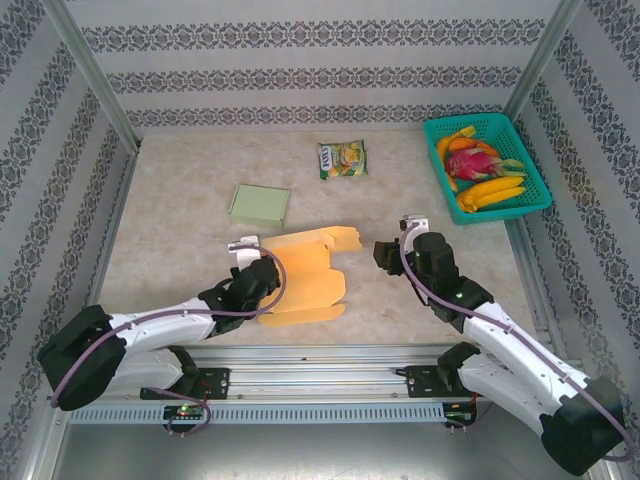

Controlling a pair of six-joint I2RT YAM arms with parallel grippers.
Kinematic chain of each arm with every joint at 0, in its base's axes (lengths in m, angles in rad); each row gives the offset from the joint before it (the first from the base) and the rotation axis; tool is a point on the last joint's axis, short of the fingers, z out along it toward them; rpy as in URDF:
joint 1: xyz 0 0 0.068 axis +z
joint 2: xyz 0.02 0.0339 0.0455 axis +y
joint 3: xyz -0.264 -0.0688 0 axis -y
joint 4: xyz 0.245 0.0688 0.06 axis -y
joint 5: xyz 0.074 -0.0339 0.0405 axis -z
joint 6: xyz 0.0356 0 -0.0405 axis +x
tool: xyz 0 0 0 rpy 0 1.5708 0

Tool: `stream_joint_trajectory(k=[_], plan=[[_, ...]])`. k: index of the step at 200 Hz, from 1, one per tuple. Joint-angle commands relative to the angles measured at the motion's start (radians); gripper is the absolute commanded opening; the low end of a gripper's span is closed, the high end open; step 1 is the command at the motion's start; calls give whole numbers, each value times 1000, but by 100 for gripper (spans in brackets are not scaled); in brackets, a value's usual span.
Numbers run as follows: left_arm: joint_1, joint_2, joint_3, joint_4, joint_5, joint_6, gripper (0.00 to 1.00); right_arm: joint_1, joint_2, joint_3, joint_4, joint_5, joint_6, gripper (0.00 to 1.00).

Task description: Fold the paper box

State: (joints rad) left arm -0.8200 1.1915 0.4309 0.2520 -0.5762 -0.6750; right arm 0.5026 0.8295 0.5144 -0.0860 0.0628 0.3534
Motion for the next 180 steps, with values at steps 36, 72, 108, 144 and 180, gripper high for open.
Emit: stream_joint_trajectory(k=[36,72,108,144,180], plan=[[19,-36,-61,185,119,139,0,-16,95,2,105,-187,-182,51],[21,-68,-92,209,123,164,0,-11,117,-11,147,-253,-198,50],[34,-93,-85,151,93,143,0,62,147,-6,186,-356,-227,50],[38,-92,-84,158,118,135,0,132,199,29,175,-396,-260,51],[38,-87,-80,187,175,152,0,156,244,45,197,-384,-255,51]])
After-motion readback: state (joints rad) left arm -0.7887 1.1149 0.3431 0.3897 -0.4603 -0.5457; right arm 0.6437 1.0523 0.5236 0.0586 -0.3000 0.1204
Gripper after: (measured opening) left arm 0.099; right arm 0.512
